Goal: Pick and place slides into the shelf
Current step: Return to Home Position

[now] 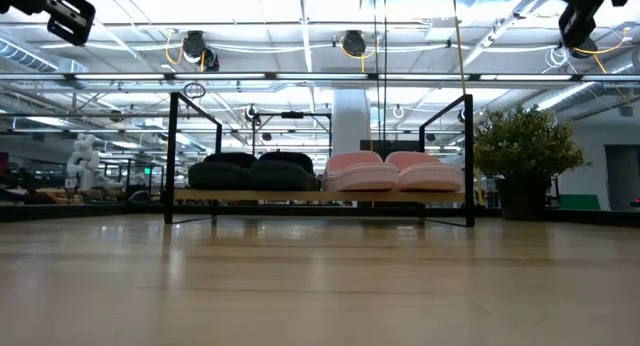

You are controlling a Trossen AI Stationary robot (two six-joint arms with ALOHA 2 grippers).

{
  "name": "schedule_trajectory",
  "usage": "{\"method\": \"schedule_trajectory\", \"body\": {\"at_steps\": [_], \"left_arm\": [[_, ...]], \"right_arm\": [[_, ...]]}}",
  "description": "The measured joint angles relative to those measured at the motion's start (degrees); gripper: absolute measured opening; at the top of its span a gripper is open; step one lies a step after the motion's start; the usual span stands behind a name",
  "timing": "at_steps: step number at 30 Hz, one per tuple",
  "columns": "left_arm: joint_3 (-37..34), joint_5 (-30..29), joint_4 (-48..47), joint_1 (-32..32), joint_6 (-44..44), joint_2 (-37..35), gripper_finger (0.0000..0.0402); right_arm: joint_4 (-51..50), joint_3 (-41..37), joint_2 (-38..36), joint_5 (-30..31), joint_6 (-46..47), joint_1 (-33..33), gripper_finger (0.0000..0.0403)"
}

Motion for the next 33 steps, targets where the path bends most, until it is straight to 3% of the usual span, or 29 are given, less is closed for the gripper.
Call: {"method": "schedule_trajectory", "body": {"at_steps": [3,7,14,18,28,33], "left_arm": [[0.1,-1.3,-2.9,-0.4,0.3,-2.1,0.0051],[0.9,-1.8,-5.7,-1.1,-1.0,-2.0,0.0051],[0.9,-1.4,-5.8,-2.5,-0.5,-2.1,0.0051],[0.9,-1.4,-5.7,-2.8,0.0,-2.1,0.0051],[0.9,-2.8,-5.2,-2.8,-0.4,-2.1,0.0051],[0.9,-2.9,-5.3,-2.5,-0.9,-2.1,0.0051]], "right_arm": [[1.7,-2.5,-0.7,0.0,1.1,0.0,0.0009],[11.1,-9.9,-2.3,-0.3,0.4,0.0,0.0009],[28.0,-23.2,-9.0,-10.6,-0.4,0.0,0.0009],[29.4,-26.0,-10.6,-14.1,4.0,0.0,0.0009],[28.2,-24.1,-10.7,-13.4,-2.0,0.0,0.0009],[21.8,-23.7,-10.6,-10.3,2.0,-0.1,0.0009]]}}
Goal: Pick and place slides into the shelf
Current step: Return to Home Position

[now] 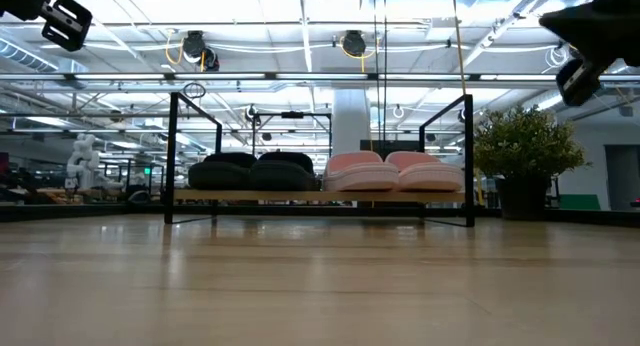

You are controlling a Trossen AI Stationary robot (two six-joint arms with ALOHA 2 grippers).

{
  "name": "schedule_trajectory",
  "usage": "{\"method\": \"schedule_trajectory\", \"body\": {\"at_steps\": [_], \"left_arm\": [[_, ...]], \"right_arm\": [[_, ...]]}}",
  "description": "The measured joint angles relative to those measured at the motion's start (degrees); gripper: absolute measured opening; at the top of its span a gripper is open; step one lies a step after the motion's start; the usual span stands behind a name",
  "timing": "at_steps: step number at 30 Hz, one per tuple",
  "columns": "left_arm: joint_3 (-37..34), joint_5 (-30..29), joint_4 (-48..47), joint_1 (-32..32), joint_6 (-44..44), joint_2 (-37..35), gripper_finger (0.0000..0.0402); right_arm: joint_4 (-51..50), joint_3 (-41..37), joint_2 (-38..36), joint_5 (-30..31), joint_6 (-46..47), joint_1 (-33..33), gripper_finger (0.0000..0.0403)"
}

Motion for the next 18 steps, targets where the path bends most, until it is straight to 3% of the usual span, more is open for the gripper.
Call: {"method": "schedule_trajectory", "body": {"at_steps": [4,12,18], "left_arm": [[-2.3,-0.5,3.1,1.7,0.1,0.0,0.0051],[-15.4,2.5,20.2,5.0,-0.5,0.1,0.0051],[-15.7,2.7,19.4,7.4,0.7,0.1,0.0051]], "right_arm": [[-3.9,0.0,0.0,0.0,4.4,-0.5,0.0009],[-0.2,0.2,0.0,-0.1,-0.8,-1.9,0.0009],[-0.2,0.2,0.0,0.0,-0.5,-1.9,0.0009]]}}
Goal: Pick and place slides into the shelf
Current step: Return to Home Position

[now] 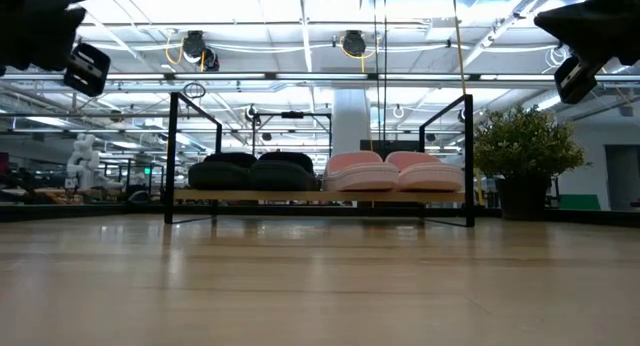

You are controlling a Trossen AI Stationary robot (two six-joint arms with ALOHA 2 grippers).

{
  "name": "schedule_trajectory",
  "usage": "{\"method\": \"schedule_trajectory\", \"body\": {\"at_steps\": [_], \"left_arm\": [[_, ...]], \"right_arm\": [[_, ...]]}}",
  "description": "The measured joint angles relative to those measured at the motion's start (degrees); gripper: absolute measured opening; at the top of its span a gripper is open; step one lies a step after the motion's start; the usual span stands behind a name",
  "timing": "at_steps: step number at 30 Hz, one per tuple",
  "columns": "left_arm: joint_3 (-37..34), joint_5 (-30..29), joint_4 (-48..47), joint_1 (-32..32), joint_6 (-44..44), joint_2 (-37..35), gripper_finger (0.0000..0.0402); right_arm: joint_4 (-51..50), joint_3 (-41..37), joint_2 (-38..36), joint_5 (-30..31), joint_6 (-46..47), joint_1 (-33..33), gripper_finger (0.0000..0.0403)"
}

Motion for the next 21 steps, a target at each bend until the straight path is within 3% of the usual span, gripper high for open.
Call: {"method": "schedule_trajectory", "body": {"at_steps": [6,13,21], "left_arm": [[0.0,1.2,-1.4,4.6,-0.7,0.0,0.0051],[0.0,6.6,-2.0,10.5,-0.9,0.0,0.0051],[0.0,11.8,-2.2,15.8,-2.4,0.0,0.0051]], "right_arm": [[-0.9,0.0,0.0,1.6,-1.0,-0.5,0.0009],[-2.6,0.1,0.0,4.4,-1.5,-4.0,0.0009],[-8.8,0.1,0.0,-1.6,5.3,-9.9,0.0009]]}}
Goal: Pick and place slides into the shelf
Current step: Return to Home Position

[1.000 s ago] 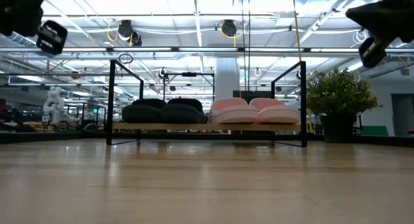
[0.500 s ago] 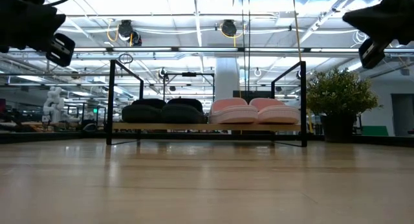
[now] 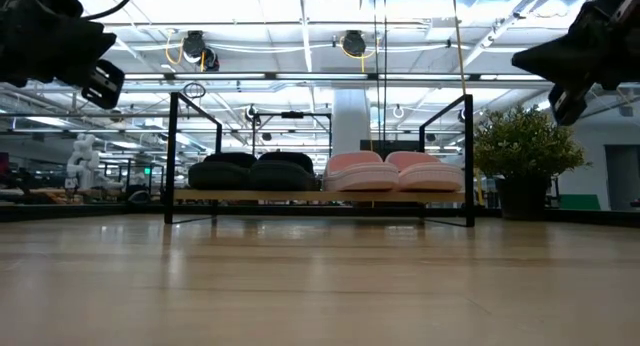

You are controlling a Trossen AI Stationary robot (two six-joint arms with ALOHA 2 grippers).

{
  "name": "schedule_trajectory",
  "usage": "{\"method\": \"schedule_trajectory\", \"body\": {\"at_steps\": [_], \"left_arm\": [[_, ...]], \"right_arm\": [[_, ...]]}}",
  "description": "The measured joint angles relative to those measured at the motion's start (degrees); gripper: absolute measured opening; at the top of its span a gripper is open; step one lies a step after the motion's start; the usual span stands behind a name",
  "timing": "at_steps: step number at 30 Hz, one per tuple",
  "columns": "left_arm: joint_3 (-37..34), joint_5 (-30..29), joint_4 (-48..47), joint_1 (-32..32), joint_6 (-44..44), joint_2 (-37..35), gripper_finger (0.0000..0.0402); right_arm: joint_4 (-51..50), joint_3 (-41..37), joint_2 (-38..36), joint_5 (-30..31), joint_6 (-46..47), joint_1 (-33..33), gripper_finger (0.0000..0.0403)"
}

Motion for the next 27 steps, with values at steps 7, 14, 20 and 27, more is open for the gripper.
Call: {"method": "schedule_trajectory", "body": {"at_steps": [7,14,20,27], "left_arm": [[0.0,2.4,-0.4,2.4,-1.3,0.0,0.0051],[0.0,2.3,-0.5,3.3,-0.8,0.0,0.0051],[0.0,2.3,-0.5,3.3,-0.5,0.0,0.0051],[0.0,2.2,-0.6,3.3,-0.5,0.2,0.0051]], "right_arm": [[-3.1,0.2,0.0,-8.1,4.1,-6.1,0.0009],[-6.7,0.3,0.0,-21.2,9.2,-13.8,0.0009],[-8.7,0.3,0.0,-24.4,7.8,-18.7,0.0009],[-12.0,0.2,1.3,-28.2,10.0,-20.9,0.0009]]}}
